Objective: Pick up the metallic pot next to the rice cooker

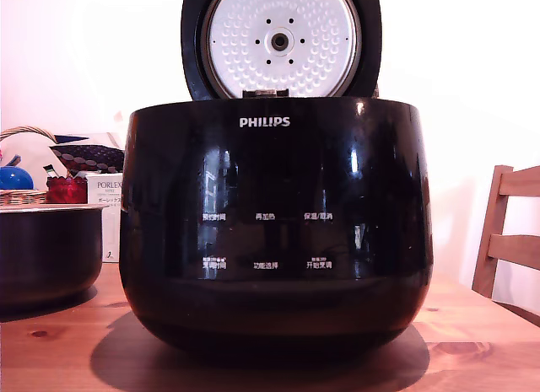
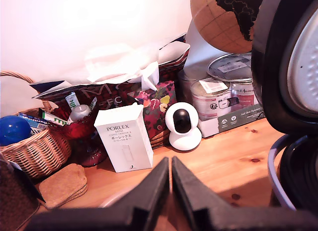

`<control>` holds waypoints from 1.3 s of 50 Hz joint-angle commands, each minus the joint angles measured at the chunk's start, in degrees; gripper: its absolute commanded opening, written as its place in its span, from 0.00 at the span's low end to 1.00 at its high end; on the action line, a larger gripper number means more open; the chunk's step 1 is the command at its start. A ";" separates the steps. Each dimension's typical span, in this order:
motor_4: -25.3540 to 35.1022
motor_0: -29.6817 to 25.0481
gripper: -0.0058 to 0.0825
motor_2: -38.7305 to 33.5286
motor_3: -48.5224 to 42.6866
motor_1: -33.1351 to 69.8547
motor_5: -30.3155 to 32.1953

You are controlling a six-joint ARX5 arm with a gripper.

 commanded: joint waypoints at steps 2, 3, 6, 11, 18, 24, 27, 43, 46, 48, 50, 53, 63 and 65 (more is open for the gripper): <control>0.07 0.15 0.04 -0.35 0.33 -0.04 0.24; 0.07 0.15 0.04 -0.35 0.33 -0.04 0.24; 0.07 0.15 0.04 -0.35 0.35 -0.04 0.24; 0.07 0.17 0.04 -0.35 0.35 -0.02 0.22; 0.07 0.17 0.04 -0.35 0.44 -0.02 0.24; 0.04 0.17 0.04 -0.35 0.50 -0.02 0.33; 0.02 0.22 0.04 -0.35 0.42 0.00 2.47; 1.07 5.57 0.04 1.97 -16.61 2.32 24.22; 3.41 5.95 0.04 2.29 -21.51 3.43 26.05; 4.46 6.05 0.04 2.29 -24.09 4.17 27.98; 5.81 6.14 0.05 2.29 -26.56 5.09 29.51; 7.08 6.16 0.09 2.29 -29.62 6.51 30.99; 6.88 6.16 0.40 2.29 -32.92 11.63 32.48; 6.43 6.16 0.44 2.29 -32.92 12.52 34.05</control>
